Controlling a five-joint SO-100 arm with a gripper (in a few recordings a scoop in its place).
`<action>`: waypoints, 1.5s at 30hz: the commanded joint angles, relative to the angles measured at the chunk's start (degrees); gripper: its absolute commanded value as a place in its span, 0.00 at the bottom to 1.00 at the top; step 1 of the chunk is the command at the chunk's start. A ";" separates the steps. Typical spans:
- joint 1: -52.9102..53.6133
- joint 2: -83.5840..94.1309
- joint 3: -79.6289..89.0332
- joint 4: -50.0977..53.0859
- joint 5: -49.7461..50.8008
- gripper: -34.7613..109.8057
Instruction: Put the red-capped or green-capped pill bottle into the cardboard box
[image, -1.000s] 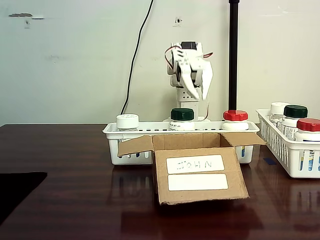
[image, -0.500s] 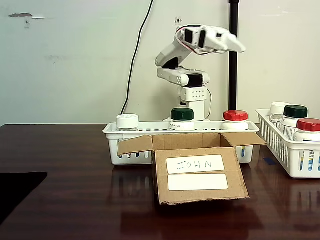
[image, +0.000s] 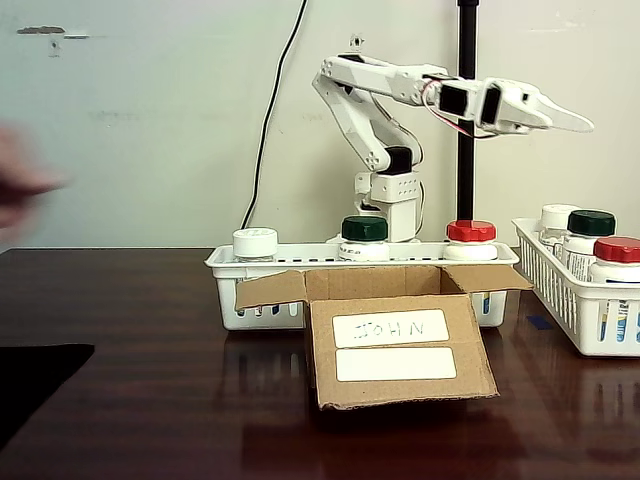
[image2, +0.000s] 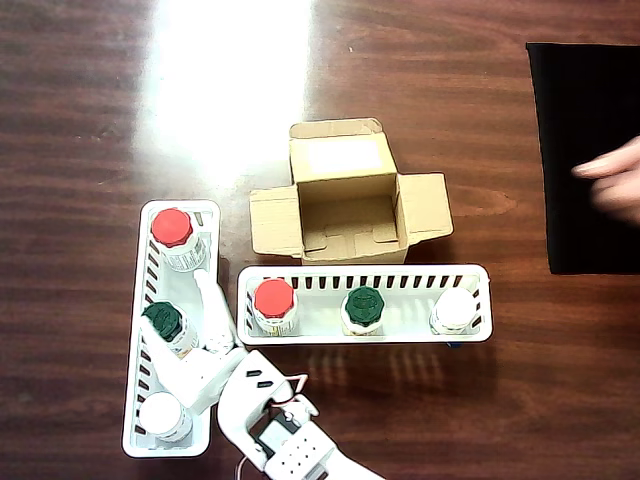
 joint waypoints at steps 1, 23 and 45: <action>-1.32 -3.52 1.14 -8.79 -0.97 0.75; -0.53 -24.61 5.19 -30.94 -1.49 0.75; -0.53 -44.03 -3.87 -41.04 -2.90 0.66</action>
